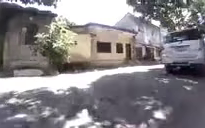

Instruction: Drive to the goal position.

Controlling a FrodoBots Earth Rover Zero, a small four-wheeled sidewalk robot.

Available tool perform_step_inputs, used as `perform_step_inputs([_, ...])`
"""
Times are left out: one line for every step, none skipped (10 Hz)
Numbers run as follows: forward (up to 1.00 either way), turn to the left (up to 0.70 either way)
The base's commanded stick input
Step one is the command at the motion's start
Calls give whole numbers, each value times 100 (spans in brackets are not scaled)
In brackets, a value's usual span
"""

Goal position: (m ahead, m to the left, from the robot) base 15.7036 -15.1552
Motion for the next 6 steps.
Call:
perform_step_inputs([0,38])
perform_step_inputs([0,43])
perform_step_inputs([0,19])
perform_step_inputs([0,0])
perform_step_inputs([0,0])
perform_step_inputs([0,1])
